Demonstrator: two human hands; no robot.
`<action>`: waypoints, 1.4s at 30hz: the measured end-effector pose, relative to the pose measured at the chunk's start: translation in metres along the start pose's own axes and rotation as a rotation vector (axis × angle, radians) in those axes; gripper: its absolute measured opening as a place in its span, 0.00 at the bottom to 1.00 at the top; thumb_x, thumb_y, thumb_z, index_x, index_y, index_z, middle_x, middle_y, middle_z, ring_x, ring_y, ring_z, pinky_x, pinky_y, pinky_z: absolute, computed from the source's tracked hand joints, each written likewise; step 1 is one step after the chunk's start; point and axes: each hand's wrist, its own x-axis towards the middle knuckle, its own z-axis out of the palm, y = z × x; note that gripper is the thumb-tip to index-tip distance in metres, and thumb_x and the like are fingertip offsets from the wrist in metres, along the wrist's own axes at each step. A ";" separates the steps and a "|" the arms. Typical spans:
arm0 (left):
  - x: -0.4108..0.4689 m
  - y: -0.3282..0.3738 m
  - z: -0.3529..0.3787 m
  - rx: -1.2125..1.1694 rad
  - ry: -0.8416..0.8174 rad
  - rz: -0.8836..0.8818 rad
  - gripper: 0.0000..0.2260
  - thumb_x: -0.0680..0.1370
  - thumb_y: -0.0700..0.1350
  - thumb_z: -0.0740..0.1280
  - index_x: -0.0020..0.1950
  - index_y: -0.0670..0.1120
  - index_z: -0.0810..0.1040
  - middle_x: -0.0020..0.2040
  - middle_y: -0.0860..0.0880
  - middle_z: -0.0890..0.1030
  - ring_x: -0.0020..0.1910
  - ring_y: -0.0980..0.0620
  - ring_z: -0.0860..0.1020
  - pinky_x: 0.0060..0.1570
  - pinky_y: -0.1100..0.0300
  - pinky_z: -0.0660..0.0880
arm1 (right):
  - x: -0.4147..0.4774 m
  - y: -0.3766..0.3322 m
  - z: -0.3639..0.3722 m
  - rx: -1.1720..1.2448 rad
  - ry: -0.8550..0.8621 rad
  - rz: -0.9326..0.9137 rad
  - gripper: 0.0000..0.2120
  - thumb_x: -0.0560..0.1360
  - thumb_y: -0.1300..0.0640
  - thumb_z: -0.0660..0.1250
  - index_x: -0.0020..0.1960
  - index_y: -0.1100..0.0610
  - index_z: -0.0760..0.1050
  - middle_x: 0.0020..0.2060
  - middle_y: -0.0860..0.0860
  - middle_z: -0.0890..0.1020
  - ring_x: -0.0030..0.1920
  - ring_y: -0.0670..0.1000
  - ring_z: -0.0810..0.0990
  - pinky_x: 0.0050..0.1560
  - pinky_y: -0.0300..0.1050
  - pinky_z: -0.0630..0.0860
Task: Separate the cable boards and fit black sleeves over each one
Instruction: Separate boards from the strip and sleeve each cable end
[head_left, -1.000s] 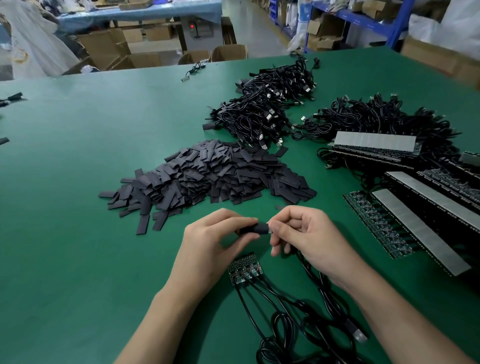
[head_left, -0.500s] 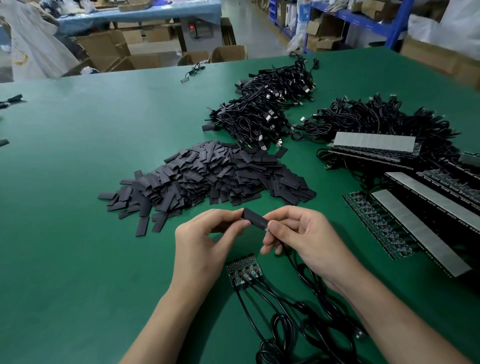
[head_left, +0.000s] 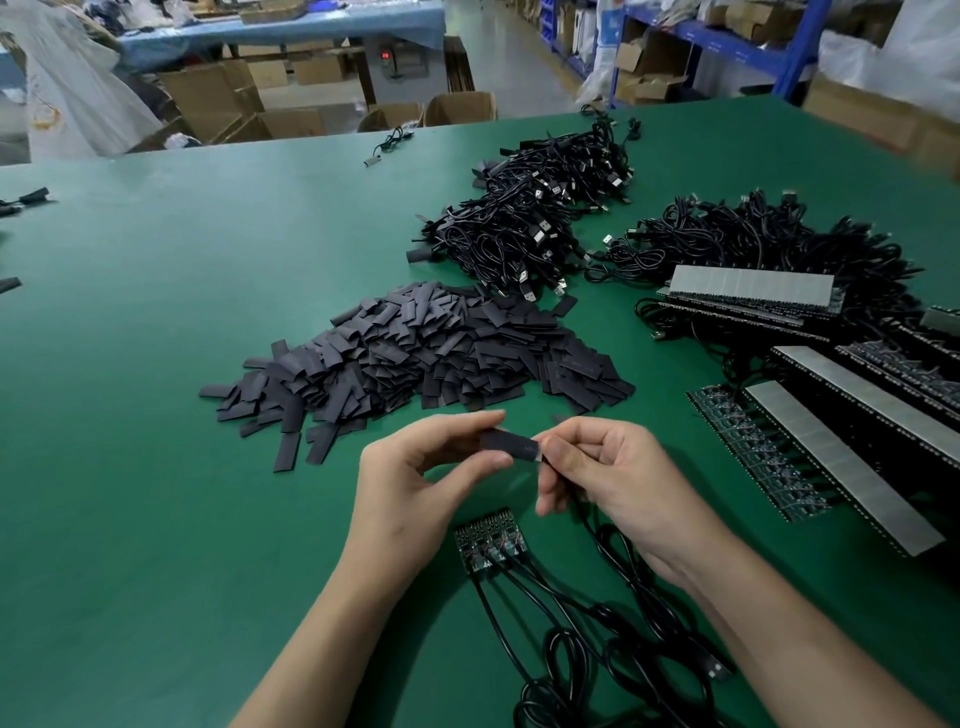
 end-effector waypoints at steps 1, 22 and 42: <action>0.000 0.000 0.000 -0.002 -0.018 0.004 0.13 0.71 0.47 0.79 0.54 0.57 0.86 0.47 0.55 0.87 0.47 0.56 0.86 0.52 0.65 0.79 | 0.000 0.000 -0.001 0.002 -0.007 0.010 0.12 0.74 0.52 0.71 0.47 0.61 0.82 0.34 0.55 0.84 0.34 0.53 0.85 0.36 0.39 0.79; 0.002 -0.002 -0.011 0.134 -0.116 0.087 0.09 0.71 0.50 0.77 0.50 0.55 0.85 0.44 0.58 0.86 0.43 0.58 0.85 0.48 0.68 0.78 | -0.001 -0.003 -0.004 -0.207 -0.066 0.002 0.10 0.79 0.58 0.71 0.41 0.49 0.84 0.34 0.53 0.84 0.33 0.51 0.85 0.34 0.37 0.76; 0.001 0.001 -0.005 0.268 -0.167 0.157 0.07 0.72 0.45 0.79 0.50 0.50 0.87 0.44 0.58 0.85 0.44 0.58 0.84 0.48 0.66 0.79 | -0.001 0.000 -0.005 -0.381 -0.044 -0.026 0.09 0.81 0.59 0.70 0.42 0.51 0.82 0.34 0.52 0.85 0.33 0.52 0.86 0.34 0.38 0.76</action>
